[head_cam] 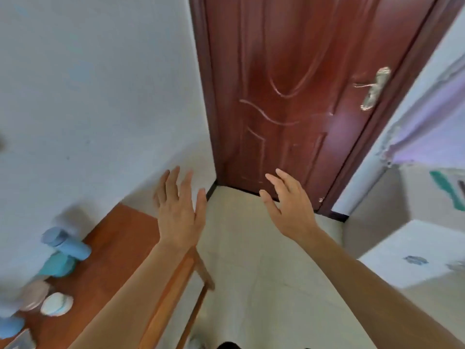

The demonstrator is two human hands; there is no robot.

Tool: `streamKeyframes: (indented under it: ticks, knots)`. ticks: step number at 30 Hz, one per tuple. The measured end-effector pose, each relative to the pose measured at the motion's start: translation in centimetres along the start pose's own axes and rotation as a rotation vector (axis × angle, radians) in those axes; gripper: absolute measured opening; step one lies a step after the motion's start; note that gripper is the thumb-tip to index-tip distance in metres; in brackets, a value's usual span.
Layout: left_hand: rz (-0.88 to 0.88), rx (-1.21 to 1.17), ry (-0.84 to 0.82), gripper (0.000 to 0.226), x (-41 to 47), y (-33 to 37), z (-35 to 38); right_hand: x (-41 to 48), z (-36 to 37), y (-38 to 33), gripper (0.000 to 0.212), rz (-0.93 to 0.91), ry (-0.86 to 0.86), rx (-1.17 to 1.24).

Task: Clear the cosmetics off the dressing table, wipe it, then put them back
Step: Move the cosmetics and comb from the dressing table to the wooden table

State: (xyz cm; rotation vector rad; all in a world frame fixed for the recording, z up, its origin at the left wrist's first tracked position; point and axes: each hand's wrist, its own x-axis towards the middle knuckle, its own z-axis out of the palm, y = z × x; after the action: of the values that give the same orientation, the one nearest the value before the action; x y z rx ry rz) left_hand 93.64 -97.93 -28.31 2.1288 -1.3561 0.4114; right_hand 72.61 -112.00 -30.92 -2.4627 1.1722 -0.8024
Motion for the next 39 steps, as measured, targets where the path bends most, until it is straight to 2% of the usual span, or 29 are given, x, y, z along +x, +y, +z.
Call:
streamKeyframes:
  ticks: [4, 9, 17, 24, 29, 35, 39]
  knots:
    - [0.205, -0.131, -0.027, 0.053, 3.3, 15.1, 4.4, -3.7, -10.4, 10.2, 0.053, 0.192, 0.176, -0.104]
    - [0.520, -0.300, -0.027, 0.050, 4.1, 31.3, 10.3, -9.7, -20.1, 20.4, 0.055, 0.428, 0.353, -0.176]
    - [0.818, -0.450, -0.221, 0.052, 1.4, 52.2, 21.5, -18.9, -29.6, 36.0, 0.057, 0.734, 0.454, -0.340]
    - [0.905, -0.493, -0.469, 0.055, 0.9, 69.4, 30.5, -21.2, -37.4, 49.7, 0.062, 0.943, 0.338, -0.423]
    - [0.976, -0.436, -0.581, 0.064, 2.1, 80.8, 34.4, -21.2, -43.5, 57.7, 0.062, 1.011, 0.344, -0.474]
    - [1.041, -0.392, -0.672, 0.076, 1.8, 89.8, 39.3, -22.4, -47.3, 66.7, 0.061, 1.063, 0.368, -0.458]
    - [0.993, -0.340, -0.732, 0.080, 0.7, 92.9, 44.4, -22.4, -48.0, 74.9, 0.062, 1.052, 0.307, -0.396]
